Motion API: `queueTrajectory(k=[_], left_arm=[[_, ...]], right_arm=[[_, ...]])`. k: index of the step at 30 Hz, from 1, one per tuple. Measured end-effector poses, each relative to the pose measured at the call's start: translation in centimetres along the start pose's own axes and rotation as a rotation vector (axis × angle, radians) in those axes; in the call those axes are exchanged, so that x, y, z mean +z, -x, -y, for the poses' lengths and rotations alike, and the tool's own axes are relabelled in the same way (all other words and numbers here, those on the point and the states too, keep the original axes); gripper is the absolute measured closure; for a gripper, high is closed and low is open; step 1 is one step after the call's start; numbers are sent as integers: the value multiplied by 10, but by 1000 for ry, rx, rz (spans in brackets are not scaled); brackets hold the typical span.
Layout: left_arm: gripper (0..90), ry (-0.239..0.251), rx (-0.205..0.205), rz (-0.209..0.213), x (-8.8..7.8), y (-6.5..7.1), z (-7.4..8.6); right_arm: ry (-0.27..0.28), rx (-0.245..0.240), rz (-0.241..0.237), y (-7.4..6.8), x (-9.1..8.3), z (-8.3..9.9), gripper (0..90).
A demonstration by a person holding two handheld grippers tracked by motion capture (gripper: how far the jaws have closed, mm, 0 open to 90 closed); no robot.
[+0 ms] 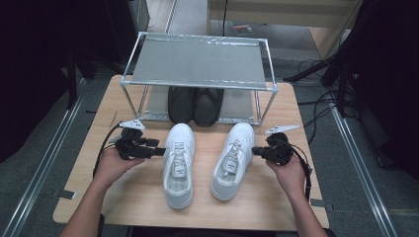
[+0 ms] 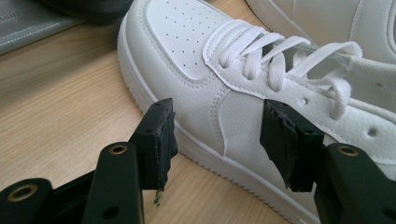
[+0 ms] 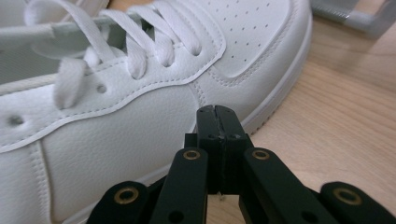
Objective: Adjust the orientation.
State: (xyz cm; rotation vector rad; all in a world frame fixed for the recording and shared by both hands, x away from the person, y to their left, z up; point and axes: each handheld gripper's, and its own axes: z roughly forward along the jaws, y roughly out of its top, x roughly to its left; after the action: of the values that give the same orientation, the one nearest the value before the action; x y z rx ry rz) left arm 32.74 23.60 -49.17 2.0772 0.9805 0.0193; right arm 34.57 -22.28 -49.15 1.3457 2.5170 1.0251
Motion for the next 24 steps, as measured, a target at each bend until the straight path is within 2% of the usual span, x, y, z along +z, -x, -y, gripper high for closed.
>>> queueTrajectory(k=[7, 13, 15, 18, 24], left_arm=[[441, 8, -20, -8, -5, 2, 7], [440, 15, -31, -18, -9, 4, 12], [439, 19, -36, -20, -10, 4, 14], [427, 27, -49, -25, -12, 5, 16], [426, 34, -61, -34, -15, 5, 20]], right_arm=[[3, 0, -13, -1, 6, -6, 900], [-1, -21, -14, -4, 11, -13, 900], [5, -29, -41, -5, 13, -15, 900], [1, -50, -55, -6, 17, -20, 900], [-7, -59, -94, -5, 25, -29, 900]])
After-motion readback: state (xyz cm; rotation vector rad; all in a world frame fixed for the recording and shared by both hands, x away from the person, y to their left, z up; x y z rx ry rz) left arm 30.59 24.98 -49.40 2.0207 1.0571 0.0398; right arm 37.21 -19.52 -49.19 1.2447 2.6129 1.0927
